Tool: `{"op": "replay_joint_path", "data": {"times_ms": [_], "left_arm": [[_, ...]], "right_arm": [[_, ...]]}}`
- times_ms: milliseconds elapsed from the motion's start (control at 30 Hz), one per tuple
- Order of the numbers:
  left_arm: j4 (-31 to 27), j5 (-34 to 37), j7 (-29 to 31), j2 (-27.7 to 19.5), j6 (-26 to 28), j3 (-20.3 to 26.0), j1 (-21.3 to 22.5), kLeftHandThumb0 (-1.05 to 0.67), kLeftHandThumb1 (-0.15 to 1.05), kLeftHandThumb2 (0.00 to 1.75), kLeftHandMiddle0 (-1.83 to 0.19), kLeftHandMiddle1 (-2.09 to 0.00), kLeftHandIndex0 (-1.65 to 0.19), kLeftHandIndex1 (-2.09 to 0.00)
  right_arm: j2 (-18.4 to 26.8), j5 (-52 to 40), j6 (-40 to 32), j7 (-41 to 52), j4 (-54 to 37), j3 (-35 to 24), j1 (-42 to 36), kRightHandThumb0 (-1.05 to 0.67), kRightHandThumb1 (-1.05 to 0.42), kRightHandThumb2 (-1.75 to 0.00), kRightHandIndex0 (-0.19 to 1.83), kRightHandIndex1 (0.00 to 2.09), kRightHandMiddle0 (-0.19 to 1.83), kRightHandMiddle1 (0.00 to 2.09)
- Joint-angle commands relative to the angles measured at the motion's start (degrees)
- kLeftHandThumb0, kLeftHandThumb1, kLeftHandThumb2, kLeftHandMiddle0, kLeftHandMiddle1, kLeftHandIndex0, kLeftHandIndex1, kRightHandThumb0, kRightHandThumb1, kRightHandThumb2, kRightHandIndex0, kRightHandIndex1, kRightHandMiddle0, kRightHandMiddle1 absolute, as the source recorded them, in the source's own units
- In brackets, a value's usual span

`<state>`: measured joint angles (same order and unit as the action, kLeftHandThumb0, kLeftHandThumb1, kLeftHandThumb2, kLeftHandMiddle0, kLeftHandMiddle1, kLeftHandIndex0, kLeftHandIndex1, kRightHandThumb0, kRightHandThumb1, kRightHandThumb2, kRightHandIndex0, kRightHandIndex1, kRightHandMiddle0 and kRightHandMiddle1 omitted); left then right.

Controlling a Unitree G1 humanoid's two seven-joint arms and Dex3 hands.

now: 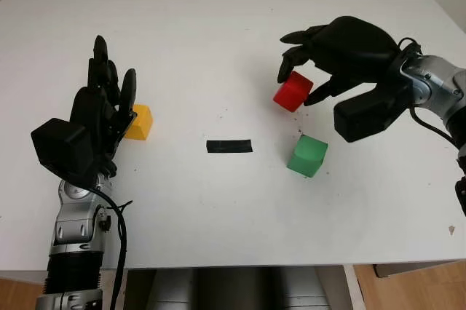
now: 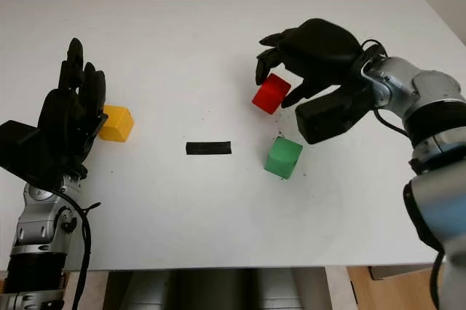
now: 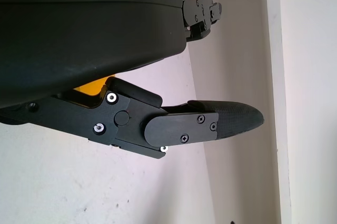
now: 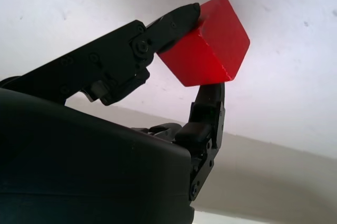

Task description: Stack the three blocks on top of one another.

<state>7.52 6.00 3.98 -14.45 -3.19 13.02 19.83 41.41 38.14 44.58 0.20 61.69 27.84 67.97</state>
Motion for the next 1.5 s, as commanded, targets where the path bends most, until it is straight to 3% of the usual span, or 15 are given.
{"op": "replay_joint_path", "data": {"times_ms": [0, 400, 867, 1133, 1467], "left_arm": [[-0.40, -0.27, 0.01, -0.15, -0.11, -0.13, -0.47, -0.72, 1.05, 0.47, 0.16, -0.05, 0.13, -0.06], [-0.65, -0.53, -0.61, 0.26, -0.06, -0.30, -0.44, -0.72, 1.05, 0.47, 0.16, -0.05, 0.14, -0.06], [-0.66, -0.75, -1.38, 0.76, -0.27, -0.61, -0.11, -0.74, 1.05, 0.47, 0.16, -0.05, 0.14, -0.05], [-0.64, -0.54, -1.44, 0.93, -0.80, -0.62, -0.17, -0.71, 1.05, 0.50, 0.17, -0.05, 0.15, -0.05], [-1.03, -1.18, -2.09, 1.19, -0.58, -0.76, -0.74, -0.73, 1.05, 0.49, 0.17, -0.05, 0.15, -0.05]], "right_arm": [[-0.87, -3.66, -1.35, 3.29, -1.90, -3.00, -0.68, -0.31, -0.88, -0.05, 0.38, 0.03, 0.60, 1.02], [-5.31, -17.03, -6.10, 19.61, -9.25, -11.13, -3.18, -0.34, -0.92, -0.06, 0.33, 0.03, 0.41, 1.43], [-8.36, -14.71, -5.42, 28.66, -18.51, -8.70, -4.47, -0.28, -0.92, -0.05, 0.30, 0.03, 0.37, 1.46], [-9.47, -5.95, 0.93, 23.01, -15.79, -5.11, -1.06, -0.36, -0.91, -0.05, 0.32, 0.05, 0.48, 1.36], [-8.78, 13.52, 11.17, 0.44, -10.84, 2.98, 4.38, -0.39, -0.90, -0.05, 0.33, 0.06, 0.50, 1.36]]}}
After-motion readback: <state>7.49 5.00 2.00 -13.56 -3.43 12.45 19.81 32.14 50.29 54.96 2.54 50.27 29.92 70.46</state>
